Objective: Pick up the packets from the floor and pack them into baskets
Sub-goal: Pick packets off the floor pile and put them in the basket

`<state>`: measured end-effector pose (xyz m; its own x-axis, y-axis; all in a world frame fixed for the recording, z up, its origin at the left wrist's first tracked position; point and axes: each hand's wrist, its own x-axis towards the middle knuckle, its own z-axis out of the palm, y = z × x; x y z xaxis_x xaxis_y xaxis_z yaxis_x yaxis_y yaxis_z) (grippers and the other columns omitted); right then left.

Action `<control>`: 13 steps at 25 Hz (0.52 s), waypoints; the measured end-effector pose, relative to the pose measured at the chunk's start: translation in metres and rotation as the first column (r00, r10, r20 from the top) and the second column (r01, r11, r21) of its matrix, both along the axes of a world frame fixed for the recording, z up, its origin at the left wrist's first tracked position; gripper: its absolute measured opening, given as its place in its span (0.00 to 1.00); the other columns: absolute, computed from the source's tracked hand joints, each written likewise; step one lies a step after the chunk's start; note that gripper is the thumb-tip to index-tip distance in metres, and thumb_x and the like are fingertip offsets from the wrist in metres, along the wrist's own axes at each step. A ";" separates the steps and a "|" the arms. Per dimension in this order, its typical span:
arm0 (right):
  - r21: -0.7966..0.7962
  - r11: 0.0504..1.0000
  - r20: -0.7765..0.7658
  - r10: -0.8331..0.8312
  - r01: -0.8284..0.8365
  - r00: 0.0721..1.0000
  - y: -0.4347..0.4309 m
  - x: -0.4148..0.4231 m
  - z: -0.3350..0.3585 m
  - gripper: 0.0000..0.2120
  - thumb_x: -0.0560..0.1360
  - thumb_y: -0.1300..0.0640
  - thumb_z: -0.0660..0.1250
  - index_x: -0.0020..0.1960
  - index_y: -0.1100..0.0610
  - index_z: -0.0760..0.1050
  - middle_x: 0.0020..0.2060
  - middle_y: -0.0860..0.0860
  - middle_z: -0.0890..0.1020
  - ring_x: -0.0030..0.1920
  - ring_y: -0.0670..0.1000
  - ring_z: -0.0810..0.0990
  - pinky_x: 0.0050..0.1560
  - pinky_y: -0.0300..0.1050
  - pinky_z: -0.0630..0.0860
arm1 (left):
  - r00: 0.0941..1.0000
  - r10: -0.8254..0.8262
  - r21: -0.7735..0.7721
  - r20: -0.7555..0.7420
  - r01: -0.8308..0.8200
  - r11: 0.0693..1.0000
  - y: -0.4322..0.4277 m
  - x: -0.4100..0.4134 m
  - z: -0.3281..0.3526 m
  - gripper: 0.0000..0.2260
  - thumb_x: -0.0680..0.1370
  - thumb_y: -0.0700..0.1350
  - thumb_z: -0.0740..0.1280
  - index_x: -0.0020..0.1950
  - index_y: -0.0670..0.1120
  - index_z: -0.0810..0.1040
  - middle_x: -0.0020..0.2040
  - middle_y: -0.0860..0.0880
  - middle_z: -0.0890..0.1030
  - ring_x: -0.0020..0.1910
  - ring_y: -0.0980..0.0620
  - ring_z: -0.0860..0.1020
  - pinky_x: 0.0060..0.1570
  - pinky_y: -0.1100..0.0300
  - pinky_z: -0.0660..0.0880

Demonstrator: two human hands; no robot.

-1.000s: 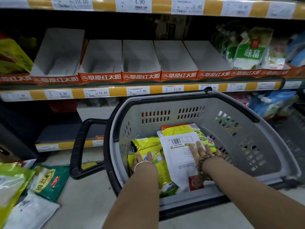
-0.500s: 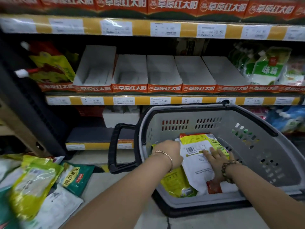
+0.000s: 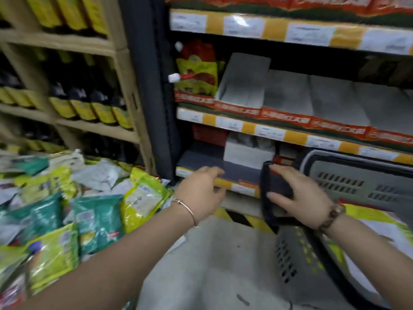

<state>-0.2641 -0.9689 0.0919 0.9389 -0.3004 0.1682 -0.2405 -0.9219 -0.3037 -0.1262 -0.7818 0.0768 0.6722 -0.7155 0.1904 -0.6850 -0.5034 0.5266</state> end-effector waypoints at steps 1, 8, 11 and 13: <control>0.030 0.997 0.040 0.063 -0.064 0.997 0.030 0.025 -0.004 0.28 0.73 0.49 0.69 0.71 0.53 0.66 0.67 0.50 0.71 0.67 0.51 0.70 0.65 0.44 0.65 | 0.998 0.052 0.002 -0.023 -0.052 0.999 0.026 0.011 -0.011 0.19 0.75 0.47 0.66 0.66 0.49 0.73 0.62 0.49 0.75 0.61 0.49 0.74 0.59 0.57 0.70; 0.271 0.929 -0.112 0.292 -0.253 0.950 0.183 0.123 -0.116 0.25 0.75 0.51 0.66 0.70 0.53 0.66 0.66 0.50 0.72 0.67 0.52 0.70 0.66 0.45 0.66 | 0.879 0.457 0.101 -0.136 -0.447 0.889 0.198 0.035 -0.108 0.18 0.76 0.46 0.66 0.66 0.50 0.73 0.64 0.50 0.75 0.60 0.49 0.75 0.56 0.58 0.72; 0.348 0.908 -0.262 0.334 -0.234 0.905 0.230 0.134 -0.171 0.26 0.77 0.50 0.64 0.73 0.52 0.62 0.70 0.50 0.68 0.69 0.50 0.67 0.67 0.43 0.64 | 0.743 0.624 0.123 -0.242 -0.614 0.779 0.255 0.035 -0.148 0.17 0.76 0.45 0.66 0.65 0.49 0.74 0.64 0.49 0.75 0.60 0.48 0.75 0.55 0.58 0.72; 0.399 0.894 -0.352 0.355 -0.204 0.866 0.262 0.141 -0.203 0.27 0.77 0.49 0.63 0.73 0.53 0.61 0.70 0.51 0.67 0.69 0.51 0.67 0.67 0.42 0.64 | 0.658 0.690 0.145 -0.303 -0.684 0.715 0.285 0.033 -0.171 0.16 0.76 0.44 0.66 0.64 0.47 0.74 0.63 0.48 0.76 0.59 0.48 0.76 0.54 0.57 0.72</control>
<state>-0.1234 -0.7069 -0.1108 0.9513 0.0187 -0.3076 -0.1585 -0.8263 -0.5405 -0.0932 -0.4969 -0.0942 0.9914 -0.0268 -0.1278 0.0604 -0.7738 0.6306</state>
